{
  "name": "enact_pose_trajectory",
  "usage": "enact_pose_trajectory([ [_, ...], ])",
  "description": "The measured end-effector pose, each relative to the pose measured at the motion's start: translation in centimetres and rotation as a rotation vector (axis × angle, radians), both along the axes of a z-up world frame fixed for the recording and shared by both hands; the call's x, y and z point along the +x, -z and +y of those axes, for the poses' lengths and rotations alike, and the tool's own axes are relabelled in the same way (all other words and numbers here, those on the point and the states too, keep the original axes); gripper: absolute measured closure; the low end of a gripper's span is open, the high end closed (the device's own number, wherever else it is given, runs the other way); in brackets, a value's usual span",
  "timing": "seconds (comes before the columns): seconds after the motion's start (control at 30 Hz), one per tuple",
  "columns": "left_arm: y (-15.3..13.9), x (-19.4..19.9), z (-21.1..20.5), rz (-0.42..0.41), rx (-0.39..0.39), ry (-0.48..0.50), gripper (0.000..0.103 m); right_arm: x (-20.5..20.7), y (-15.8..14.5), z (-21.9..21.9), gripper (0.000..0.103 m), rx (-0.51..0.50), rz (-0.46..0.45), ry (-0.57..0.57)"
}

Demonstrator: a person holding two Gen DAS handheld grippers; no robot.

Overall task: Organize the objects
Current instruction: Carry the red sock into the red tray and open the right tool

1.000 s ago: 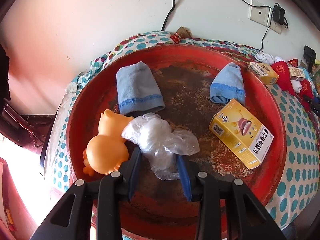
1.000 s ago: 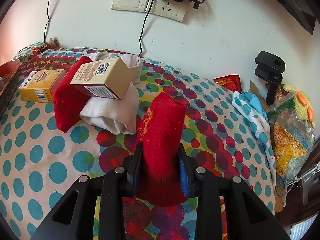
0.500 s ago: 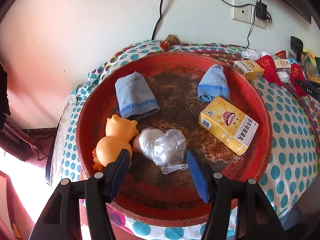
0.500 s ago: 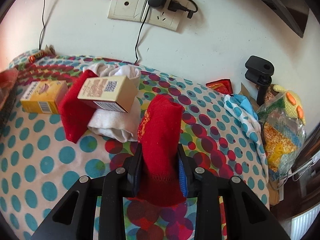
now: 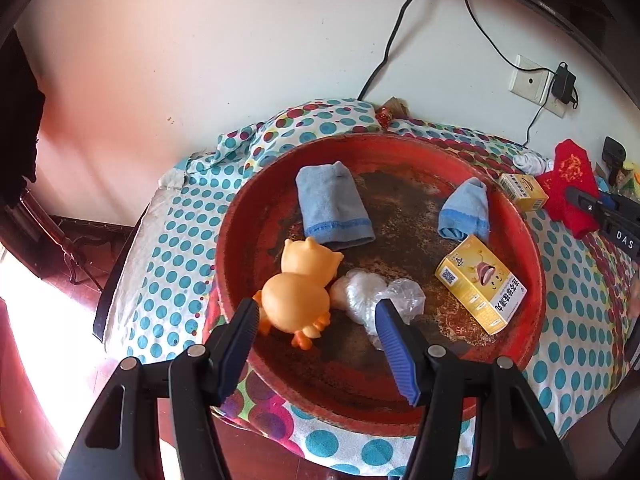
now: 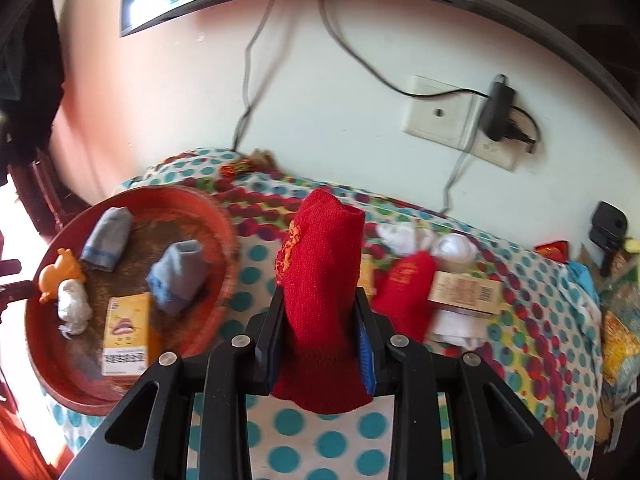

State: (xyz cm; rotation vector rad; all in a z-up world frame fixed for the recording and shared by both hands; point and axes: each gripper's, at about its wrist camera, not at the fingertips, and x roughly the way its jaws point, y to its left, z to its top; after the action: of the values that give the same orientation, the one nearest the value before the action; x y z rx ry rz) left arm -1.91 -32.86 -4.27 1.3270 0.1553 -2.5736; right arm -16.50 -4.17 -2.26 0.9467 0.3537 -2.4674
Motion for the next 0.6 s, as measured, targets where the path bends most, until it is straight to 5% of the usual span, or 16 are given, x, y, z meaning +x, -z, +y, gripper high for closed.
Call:
enact_pose_trajectory([
  [0.3,-0.1,1.0,-3.1,-0.011,0.033,-0.076,0.041,2.1,1.2,-12.0,0.074,0.068,-0.043,-0.236],
  [0.6,0.0,1.6,-4.6,-0.019,0.048,-0.114,0.041,2.7,3.1,-18.2,0.074,0.121,-0.097,-0.318],
])
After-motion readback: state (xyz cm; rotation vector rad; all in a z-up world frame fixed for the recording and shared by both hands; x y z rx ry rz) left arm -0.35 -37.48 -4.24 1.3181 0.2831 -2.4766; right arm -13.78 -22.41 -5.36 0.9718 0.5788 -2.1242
